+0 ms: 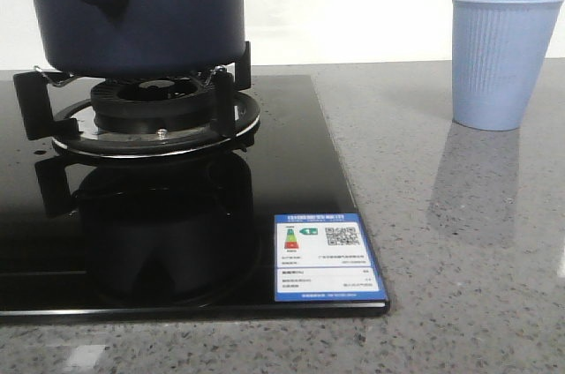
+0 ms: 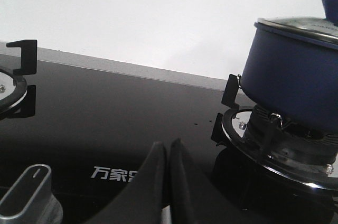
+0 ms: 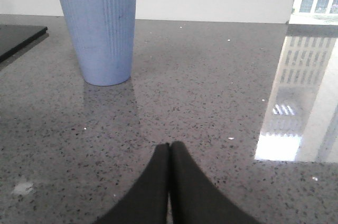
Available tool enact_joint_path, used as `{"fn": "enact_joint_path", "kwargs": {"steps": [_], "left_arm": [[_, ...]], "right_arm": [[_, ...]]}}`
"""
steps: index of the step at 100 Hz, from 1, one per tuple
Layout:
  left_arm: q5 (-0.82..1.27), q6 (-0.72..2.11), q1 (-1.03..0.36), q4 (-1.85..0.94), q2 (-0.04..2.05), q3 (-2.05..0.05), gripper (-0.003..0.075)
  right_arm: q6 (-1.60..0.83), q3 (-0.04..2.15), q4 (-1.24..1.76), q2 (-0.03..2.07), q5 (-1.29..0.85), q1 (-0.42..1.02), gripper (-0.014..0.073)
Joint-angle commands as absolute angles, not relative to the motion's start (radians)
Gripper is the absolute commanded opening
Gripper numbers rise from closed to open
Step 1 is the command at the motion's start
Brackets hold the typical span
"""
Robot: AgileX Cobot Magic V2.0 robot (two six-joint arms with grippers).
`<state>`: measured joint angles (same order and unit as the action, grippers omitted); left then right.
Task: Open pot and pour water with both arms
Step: 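Move the left gripper above the blue knob of the pot lid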
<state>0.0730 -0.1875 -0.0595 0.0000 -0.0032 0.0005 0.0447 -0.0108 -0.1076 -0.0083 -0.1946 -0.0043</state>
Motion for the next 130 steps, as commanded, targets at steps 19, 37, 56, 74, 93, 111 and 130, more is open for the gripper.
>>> {"fn": "enact_joint_path", "kwargs": {"steps": [19, 37, 56, 74, 93, 111, 130], "left_arm": [[-0.011, -0.186, -0.064, 0.0, -0.03, 0.035, -0.0019], [-0.011, -0.186, -0.064, 0.0, -0.03, 0.035, -0.0019], [-0.011, -0.186, -0.064, 0.0, -0.03, 0.035, -0.0019], [-0.011, -0.186, -0.064, 0.0, -0.03, 0.035, -0.0019], [-0.011, -0.186, -0.064, 0.0, -0.03, 0.035, -0.0019], [-0.011, -0.186, -0.064, 0.0, -0.03, 0.035, -0.0019], [-0.011, -0.186, -0.064, -0.022, -0.03, 0.035, -0.0019]], "right_arm": [[0.043, -0.036, -0.121, -0.028, -0.117, -0.01, -0.0071], [0.042, -0.036, -0.124, -0.028, -0.117, -0.01, -0.0071], [0.041, -0.036, -0.171, -0.028, -0.122, -0.01, -0.0071], [0.041, -0.036, -0.171, -0.028, -0.122, -0.01, -0.0071], [0.041, -0.036, -0.171, -0.028, -0.112, -0.01, -0.0071], [0.041, -0.036, -0.171, -0.028, -0.09, -0.01, -0.0071], [0.041, -0.036, -0.086, -0.028, -0.08, -0.01, -0.0071]]}}
